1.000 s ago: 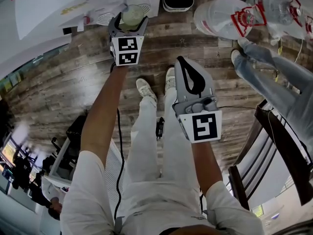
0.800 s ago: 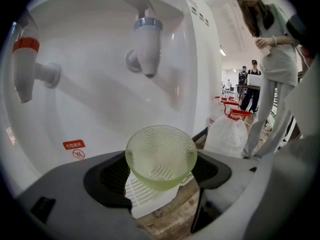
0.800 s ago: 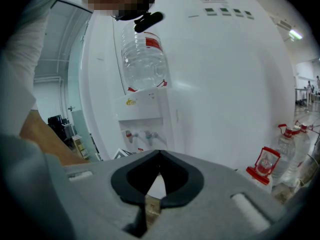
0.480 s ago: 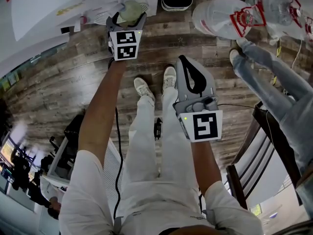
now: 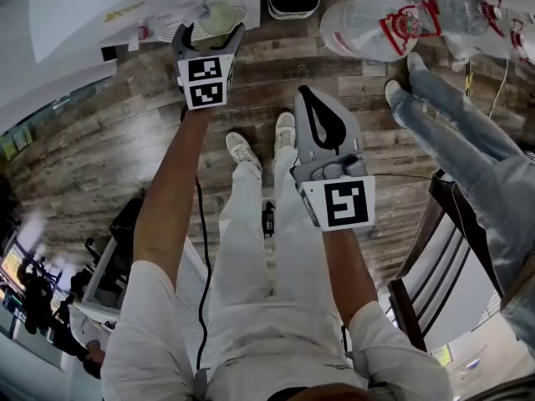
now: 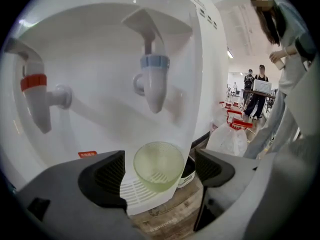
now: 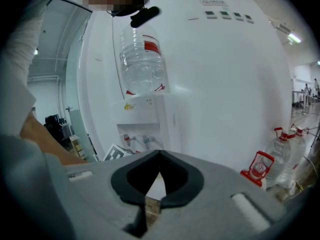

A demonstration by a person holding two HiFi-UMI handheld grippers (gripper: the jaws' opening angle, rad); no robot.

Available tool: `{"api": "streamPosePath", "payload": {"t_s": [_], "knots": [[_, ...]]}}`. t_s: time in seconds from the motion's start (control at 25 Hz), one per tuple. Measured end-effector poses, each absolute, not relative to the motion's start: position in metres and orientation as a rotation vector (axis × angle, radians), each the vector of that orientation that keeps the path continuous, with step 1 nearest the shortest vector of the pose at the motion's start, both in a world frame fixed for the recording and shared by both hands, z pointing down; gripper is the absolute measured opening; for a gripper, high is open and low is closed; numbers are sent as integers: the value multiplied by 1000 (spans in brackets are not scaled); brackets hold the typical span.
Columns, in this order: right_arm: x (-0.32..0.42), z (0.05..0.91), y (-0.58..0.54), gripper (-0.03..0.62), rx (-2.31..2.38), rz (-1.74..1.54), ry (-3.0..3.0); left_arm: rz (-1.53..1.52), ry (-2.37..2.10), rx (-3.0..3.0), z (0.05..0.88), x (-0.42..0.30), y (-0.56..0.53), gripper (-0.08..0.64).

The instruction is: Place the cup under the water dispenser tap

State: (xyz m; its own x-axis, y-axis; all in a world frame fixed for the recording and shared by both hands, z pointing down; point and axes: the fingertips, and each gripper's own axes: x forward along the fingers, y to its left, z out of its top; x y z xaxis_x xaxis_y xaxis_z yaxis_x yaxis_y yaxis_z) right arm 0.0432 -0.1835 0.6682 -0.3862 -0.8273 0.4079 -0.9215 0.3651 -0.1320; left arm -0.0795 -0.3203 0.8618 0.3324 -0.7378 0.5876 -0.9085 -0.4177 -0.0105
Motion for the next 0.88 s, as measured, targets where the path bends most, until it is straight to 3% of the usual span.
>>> {"api": "streamPosePath", "payload": {"t_s": [0.44, 0.88], "knots": [[45, 614, -167, 0, 1598, 471, -2372, 635, -1508, 2254, 779, -80, -287, 425], [44, 557, -154, 0, 1637, 427, -2410, 506, -1522, 2261, 688, -75, -257, 354]]}}
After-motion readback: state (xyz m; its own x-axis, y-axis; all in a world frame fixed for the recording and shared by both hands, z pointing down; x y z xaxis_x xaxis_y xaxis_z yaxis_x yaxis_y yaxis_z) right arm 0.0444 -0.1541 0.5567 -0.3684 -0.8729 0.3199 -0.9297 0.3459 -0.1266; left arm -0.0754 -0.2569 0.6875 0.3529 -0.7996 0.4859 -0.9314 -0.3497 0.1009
